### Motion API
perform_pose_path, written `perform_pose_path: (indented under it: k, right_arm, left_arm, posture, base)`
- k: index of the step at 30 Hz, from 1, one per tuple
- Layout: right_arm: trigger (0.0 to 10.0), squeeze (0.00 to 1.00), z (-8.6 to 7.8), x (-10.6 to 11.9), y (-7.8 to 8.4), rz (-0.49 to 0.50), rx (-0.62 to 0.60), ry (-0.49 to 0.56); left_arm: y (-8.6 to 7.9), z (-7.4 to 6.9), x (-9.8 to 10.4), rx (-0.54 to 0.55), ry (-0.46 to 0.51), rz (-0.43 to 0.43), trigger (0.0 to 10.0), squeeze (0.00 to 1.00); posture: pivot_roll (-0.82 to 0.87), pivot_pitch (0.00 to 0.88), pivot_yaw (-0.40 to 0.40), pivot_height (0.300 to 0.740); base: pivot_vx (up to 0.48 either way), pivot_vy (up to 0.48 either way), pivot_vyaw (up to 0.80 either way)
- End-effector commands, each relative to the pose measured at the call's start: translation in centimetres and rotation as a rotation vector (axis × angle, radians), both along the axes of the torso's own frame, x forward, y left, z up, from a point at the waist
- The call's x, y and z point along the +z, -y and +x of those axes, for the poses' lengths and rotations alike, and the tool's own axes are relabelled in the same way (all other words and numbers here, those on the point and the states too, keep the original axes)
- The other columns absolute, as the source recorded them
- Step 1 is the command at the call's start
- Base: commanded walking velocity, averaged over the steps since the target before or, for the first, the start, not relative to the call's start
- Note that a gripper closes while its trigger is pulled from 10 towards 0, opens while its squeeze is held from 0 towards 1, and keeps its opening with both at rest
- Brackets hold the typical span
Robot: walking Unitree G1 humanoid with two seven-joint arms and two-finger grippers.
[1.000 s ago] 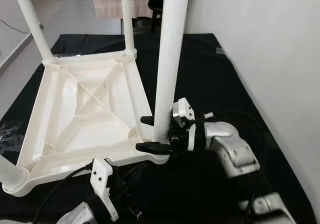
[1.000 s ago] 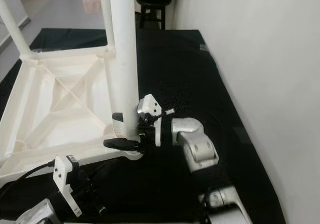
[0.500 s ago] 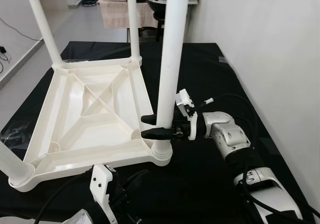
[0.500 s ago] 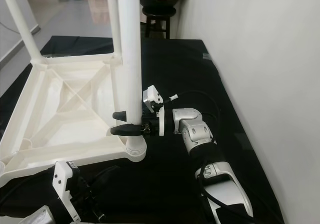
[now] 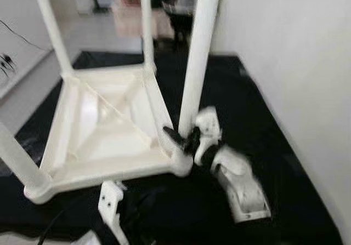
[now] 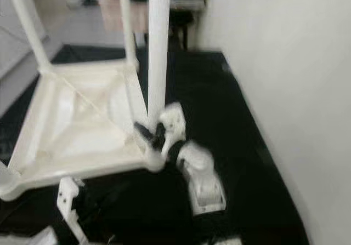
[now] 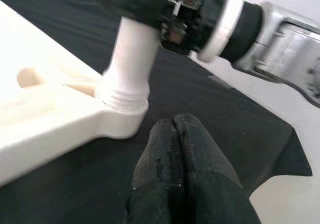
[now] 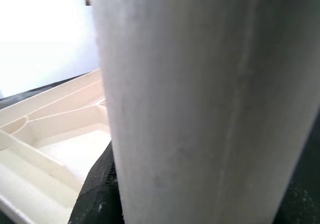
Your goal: Building children table
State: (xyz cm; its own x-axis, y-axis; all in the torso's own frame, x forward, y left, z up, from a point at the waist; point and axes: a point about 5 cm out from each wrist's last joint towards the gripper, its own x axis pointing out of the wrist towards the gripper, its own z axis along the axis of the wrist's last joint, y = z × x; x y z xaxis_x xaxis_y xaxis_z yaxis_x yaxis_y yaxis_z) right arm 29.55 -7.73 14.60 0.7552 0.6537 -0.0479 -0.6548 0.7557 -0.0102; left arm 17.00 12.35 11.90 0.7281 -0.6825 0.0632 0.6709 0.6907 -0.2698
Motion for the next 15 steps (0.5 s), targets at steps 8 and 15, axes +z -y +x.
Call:
perform_pose_path:
  k: [8,15]
  right_arm:
    - [8.6,0.0,0.1,-2.6,-0.7,-0.033,0.069,-0.159]
    - [10.0,1.0,0.7,1.4,-1.2,0.068,0.363,-0.04]
  left_arm:
    - [0.1,0.2,-0.3,-0.002,-0.012,0.011,10.0,0.0]
    - [0.2,0.4,-0.4,-0.006,-0.012,0.007,10.0,0.0]
  posture:
    - [0.03,0.07,-0.047,0.74]
    - [0.03,0.055,-0.048,0.74]
  base:
    - [0.0,0.0,0.0]
    - [0.0,0.0,0.0]
